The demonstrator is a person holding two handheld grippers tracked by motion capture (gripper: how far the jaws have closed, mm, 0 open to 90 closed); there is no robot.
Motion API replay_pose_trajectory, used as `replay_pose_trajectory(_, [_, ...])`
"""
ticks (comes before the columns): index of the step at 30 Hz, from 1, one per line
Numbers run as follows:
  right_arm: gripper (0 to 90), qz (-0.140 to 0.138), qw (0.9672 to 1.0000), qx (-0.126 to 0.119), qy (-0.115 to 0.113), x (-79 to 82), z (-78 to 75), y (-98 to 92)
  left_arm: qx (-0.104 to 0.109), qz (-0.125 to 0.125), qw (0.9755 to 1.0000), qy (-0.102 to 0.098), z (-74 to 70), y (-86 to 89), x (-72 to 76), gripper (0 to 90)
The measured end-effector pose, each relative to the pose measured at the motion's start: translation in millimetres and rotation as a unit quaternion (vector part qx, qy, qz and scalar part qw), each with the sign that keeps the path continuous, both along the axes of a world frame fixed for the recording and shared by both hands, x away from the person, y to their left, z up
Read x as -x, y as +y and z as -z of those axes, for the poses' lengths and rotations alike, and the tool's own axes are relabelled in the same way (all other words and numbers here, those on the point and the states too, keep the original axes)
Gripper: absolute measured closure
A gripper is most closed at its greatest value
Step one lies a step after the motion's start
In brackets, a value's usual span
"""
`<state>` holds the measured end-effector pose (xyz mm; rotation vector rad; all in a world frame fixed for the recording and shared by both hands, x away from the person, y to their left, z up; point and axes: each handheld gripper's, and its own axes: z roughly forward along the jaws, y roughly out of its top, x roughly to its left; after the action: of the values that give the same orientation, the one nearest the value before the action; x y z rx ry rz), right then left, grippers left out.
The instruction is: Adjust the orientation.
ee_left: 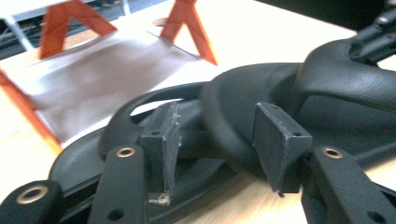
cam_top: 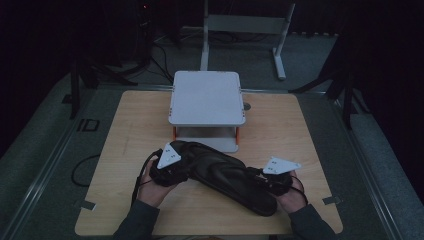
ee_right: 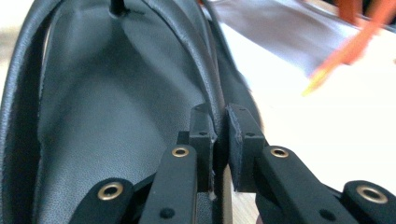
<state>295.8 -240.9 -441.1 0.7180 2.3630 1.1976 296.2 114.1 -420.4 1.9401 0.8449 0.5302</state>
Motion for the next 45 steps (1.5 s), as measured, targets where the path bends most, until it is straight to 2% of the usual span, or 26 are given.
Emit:
replay_pose_trajectory(1, [81.4,0.000,1.0000,0.000,0.000,0.0,0.0,0.0,0.000,0.000,1.0000,0.000,0.0,0.0,0.0,51.4])
replay_pose_trajectory(2, [81.4,0.013,0.9999,0.006,-0.001,0.6,0.3,-4.2,0.000,0.000,1.0000,0.000,0.0,0.0,0.0,51.4])
replay_pose_trajectory(4, [81.8,0.036,0.9994,0.002,0.002,0.8,1.9,-16.9,-0.009,-0.028,0.9996,0.004,2.4,-2.3,-2.4,48.7])
replay_pose_trajectory(5, [81.8,0.036,0.9994,0.002,0.002,0.8,1.9,-16.9,-0.009,-0.028,0.9996,0.004,2.4,-2.3,-2.4,47.1])
replay_pose_trajectory(6, [81.9,0.053,0.9986,-0.004,0.005,-0.2,3.2,-25.4,-0.019,-0.038,0.9991,0.000,4.0,-5.6,-3.0,45.7])
replay_pose_trajectory(7, [81.9,0.053,0.9986,-0.004,0.005,-0.2,3.2,-25.4,-0.026,-0.047,0.9986,-0.001,5.2,-8.8,-3.6,45.7])
replay_pose_trajectory(8, [81.8,0.069,0.9976,-0.007,0.006,-1.8,3.9,-32.3,-0.040,-0.068,0.9969,0.000,7.9,-15.1,-7.0,41.1])
replay_pose_trajectory(10, [81.8,0.080,0.9967,-0.009,0.006,-3.5,3.8,-37.2,-0.049,-0.076,0.9959,0.008,11.7,-20.7,-12.1,39.3])
replay_pose_trajectory(14, [81.7,0.085,0.9963,-0.008,0.008,-6.2,3.1,-43.0,-0.060,-0.095,0.9936,0.015,19.9,-29.4,-22.2,32.9])
replay_pose_trajectory(15, [81.7,0.086,0.9962,-0.008,0.008,-6.4,3.1,-43.7,-0.065,-0.111,0.9915,0.017,22.3,-31.2,-26.4,28.8])
replay_pose_trajectory(17, [81.6,0.089,0.9960,-0.007,0.007,-6.7,3.2,-45.2,-0.063,-0.118,0.9908,0.022,24.1,-31.6,-30.2,24.0])
replay_pose_trajectory(18, [81.6,0.090,0.9959,-0.008,0.007,-6.7,3.3,-45.6,-0.060,-0.136,0.9885,0.030,27.4,-31.8,-38.2,19.9])
replay_pose_trajectory(19, [81.6,0.092,0.9957,-0.008,0.008,-6.6,3.3,-46.0,-0.058,-0.138,0.9878,0.042,29.3,-31.8,-42.9,17.2])
replay_pose_trajectory(20, [81.7,0.092,0.9957,-0.009,0.008,-6.8,3.2,-46.7,-0.058,-0.138,0.9878,0.042,29.3,-31.8,-42.9,14.9])
replay_pose_trajectory(21, [81.6,0.092,0.9957,-0.009,0.007,-7.2,3.2,-47.5,-0.048,-0.152,0.9853,0.061,33.2,-32.3,-51.7,11.4])
replay_pose_trajectory(24, [81.5,0.095,0.9954,-0.011,0.007,-7.6,3.4,-49.3,-0.033,-0.163,0.9832,0.076,36.6,-33.7,-60.0,9.5])
replay_pose_trajectory(27, [81.5,0.096,0.9952,-0.012,0.008,-7.5,3.4,-49.6,-0.029,-0.167,0.9828,0.074,37.8,-35.1,-62.5,9.2])
replay_pose_trajectory(29, [81.4,0.099,0.9950,-0.015,0.007,-7.6,3.8,-51.5,-0.031,-0.181,0.9796,0.082,41.1,-40.0,-70.2,8.1])
replay_pose_trajectory(33, [81.3,0.102,0.9947,-0.016,0.008,-7.6,3.7,-52.4,-0.038,-0.184,0.9786,0.084,45.5,-44.0,-72.9,8.0])
replay_pose_trajectory(34, [81.2,0.104,0.9944,-0.017,0.006,-7.3,3.1,-54.6,-0.044,-0.192,0.9772,0.081,47.3,-44.6,-72.6,10.7])
replay_pose_trajectory(35, [81.2,0.104,0.9944,-0.017,0.006,-7.3,3.1,-54.6,-0.044,-0.192,0.9772,0.081,47.3,-44.6,-72.6,13.9])
replay_pose_trajectory(36, [81.2,0.107,0.9941,-0.019,0.005,-7.4,2.4,-56.4,-0.033,-0.197,0.9766,0.080,47.1,-40.9,-71.8,16.8])
replay_pose_trajectory(38, [81.2,0.109,0.9938,-0.020,0.005,-7.4,2.2,-57.1,-0.033,-0.197,0.9766,0.080,47.1,-40.9,-71.8,19.3])
replay_pose_trajectory(39, [81.2,0.112,0.9934,-0.022,0.003,-7.5,1.7,-58.7,-0.024,-0.197,0.9766,0.081,46.1,-36.7,-70.7,23.2])
replay_pose_trajectory(42, [81.2,0.115,0.9930,-0.024,0.002,-7.5,0.8,-60.0,-0.024,-0.205,0.9749,0.083,44.8,-36.4,-69.6,26.9])
replay_pose_trajectory(45, [81.2,0.118,0.9928,-0.025,0.000,-7.3,-0.2,-60.8,-0.026,-0.206,0.9748,0.080,44.2,-36.2,-68.3,31.3])
